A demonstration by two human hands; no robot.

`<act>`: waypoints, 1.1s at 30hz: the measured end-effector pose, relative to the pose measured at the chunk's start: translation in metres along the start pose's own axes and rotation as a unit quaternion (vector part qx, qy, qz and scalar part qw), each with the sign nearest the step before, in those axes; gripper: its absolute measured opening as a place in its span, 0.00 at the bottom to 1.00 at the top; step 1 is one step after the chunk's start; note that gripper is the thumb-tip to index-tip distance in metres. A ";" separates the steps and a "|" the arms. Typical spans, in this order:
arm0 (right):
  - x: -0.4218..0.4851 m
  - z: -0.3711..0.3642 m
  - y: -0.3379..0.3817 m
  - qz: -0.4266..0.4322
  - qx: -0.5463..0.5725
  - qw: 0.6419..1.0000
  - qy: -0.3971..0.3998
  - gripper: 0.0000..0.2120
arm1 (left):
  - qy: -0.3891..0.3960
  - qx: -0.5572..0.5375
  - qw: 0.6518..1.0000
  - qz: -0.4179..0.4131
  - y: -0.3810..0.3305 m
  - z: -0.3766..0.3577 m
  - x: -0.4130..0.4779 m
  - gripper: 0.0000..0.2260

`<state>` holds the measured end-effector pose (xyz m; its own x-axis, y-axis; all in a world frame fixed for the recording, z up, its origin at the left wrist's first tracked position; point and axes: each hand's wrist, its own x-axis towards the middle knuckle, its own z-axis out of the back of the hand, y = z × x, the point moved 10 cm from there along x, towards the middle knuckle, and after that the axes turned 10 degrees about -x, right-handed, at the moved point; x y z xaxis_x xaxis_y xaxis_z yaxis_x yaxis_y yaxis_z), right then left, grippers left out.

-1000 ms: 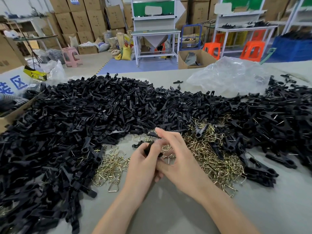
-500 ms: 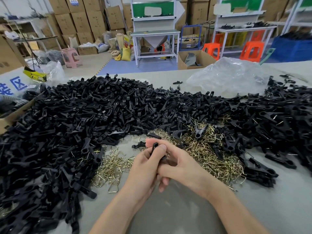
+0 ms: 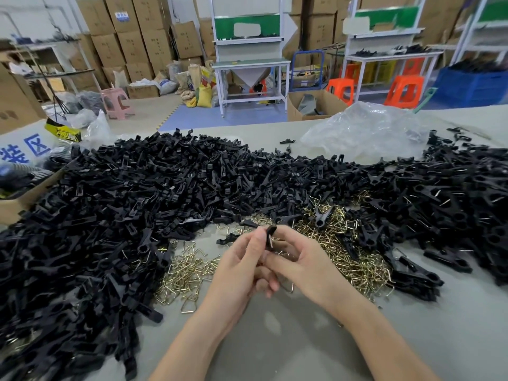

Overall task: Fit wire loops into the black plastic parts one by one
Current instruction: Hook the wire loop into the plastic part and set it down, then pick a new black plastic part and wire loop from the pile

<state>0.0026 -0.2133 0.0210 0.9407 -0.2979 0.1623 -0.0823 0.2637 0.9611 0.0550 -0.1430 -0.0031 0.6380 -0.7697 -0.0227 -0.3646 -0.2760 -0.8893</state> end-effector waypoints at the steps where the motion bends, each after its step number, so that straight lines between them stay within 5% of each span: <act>1: -0.001 0.009 -0.001 -0.002 -0.018 0.999 -0.040 0.11 | -0.005 0.002 1.000 -0.003 0.000 0.004 -0.001 0.23; 3: -0.004 0.038 0.001 -0.008 0.013 0.992 -0.125 0.12 | -0.009 0.009 1.000 -0.002 0.002 0.007 -0.004 0.23; 5: -0.005 0.084 0.011 0.005 0.186 0.962 -0.199 0.15 | 0.001 0.020 1.000 -0.004 0.003 0.007 -0.005 0.24; 9: -0.017 0.193 0.040 0.074 0.506 0.799 -0.316 0.34 | 0.001 0.035 0.999 -0.027 -0.002 0.007 -0.010 0.19; 11: -0.021 0.208 0.044 0.041 0.537 0.776 -0.327 0.41 | -0.024 0.067 0.996 -0.049 -0.007 0.007 -0.016 0.16; 13: -0.021 0.194 0.047 0.003 0.489 0.817 -0.305 0.36 | -0.068 0.163 0.979 -0.099 -0.019 0.010 -0.025 0.14; 16: -0.020 0.134 0.043 -0.037 0.317 0.915 -0.247 0.18 | -0.151 0.371 0.896 -0.191 -0.038 0.017 -0.047 0.15; 19: -0.017 0.066 0.033 -0.051 0.041 0.976 -0.209 0.13 | -0.289 0.574 0.708 -0.293 -0.070 0.028 -0.084 0.10; 21: -0.012 0.020 0.030 -0.016 -0.115 0.978 -0.171 0.14 | -0.380 0.641 0.613 -0.263 -0.080 0.056 -0.105 0.18; 24: -0.009 -0.026 0.017 0.025 -0.272 0.952 -0.137 0.17 | -0.446 0.653 0.599 -0.126 -0.079 0.115 -0.123 0.32; 27: -0.013 -0.038 0.004 0.043 -0.369 0.920 -0.127 0.19 | -0.440 0.683 0.581 -0.049 -0.078 0.142 -0.121 0.35; 33: -0.016 -0.029 0.003 0.052 -0.359 0.917 -0.164 0.19 | -0.378 0.730 0.561 -0.095 -0.099 0.141 -0.077 0.25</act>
<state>-0.0035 -0.1810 0.0146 0.7811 -0.4652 0.4164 0.1826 0.8080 0.5601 0.1372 0.0248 0.0221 0.8775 -0.1890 0.4408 0.3509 0.8794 -0.3216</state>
